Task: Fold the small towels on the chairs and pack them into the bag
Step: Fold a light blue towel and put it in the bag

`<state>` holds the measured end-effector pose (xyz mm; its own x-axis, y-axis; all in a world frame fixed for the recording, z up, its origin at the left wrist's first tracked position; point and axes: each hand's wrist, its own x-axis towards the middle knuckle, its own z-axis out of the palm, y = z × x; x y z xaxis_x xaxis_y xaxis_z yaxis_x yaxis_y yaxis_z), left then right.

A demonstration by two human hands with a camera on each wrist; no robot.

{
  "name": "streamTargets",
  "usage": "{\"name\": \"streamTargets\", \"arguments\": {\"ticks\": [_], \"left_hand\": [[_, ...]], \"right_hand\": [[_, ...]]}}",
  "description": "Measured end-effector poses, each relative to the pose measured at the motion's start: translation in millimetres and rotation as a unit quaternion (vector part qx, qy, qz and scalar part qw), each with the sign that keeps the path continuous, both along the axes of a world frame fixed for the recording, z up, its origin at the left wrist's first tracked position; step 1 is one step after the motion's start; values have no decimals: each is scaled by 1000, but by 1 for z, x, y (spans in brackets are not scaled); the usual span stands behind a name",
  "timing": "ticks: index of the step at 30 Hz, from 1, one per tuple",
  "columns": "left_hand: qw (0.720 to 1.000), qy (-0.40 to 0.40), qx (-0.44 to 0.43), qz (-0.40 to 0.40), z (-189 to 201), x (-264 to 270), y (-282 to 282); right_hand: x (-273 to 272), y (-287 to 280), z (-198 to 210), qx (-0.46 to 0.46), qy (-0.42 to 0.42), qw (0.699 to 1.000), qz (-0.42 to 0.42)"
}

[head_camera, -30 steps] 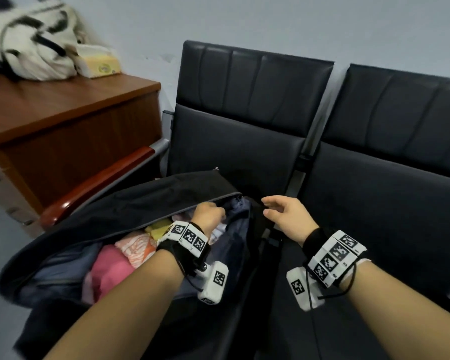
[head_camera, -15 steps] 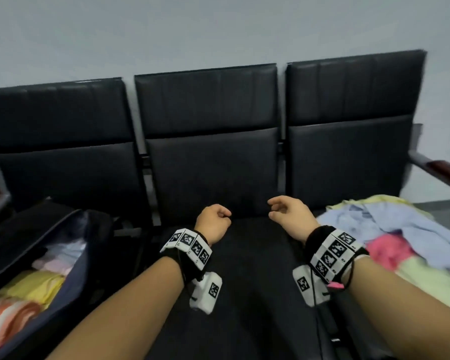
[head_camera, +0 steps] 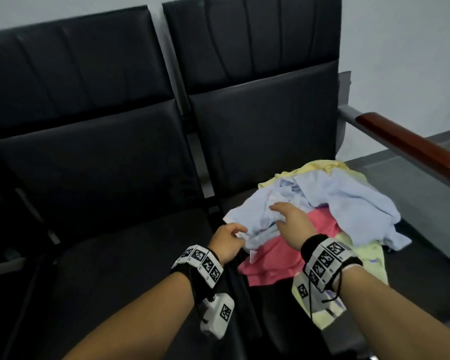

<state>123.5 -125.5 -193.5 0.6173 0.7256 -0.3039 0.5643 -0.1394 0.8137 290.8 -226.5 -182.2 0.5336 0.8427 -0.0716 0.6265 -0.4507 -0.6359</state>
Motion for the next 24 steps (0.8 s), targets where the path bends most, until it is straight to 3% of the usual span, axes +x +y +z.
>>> {"name": "streamTargets", "arguments": {"ticks": [4, 11, 17, 21, 24], "left_hand": [[999, 13, -26, -23, -21, 11, 5], [997, 16, -54, -46, -35, 14, 7], [999, -37, -15, -16, -2, 7, 2], [988, -148, 31, -10, 54, -5, -9], [973, -223, 54, -23, 101, -32, -21]], "right_hand": [[8, 27, -27, -91, -61, 993, 49], [12, 30, -41, -130, -86, 988, 1], [-1, 24, 19, 6, -99, 995, 3], [-36, 21, 85, 164, -20, 985, 57], [-72, 15, 134, 222, 11, 970, 104]]}}
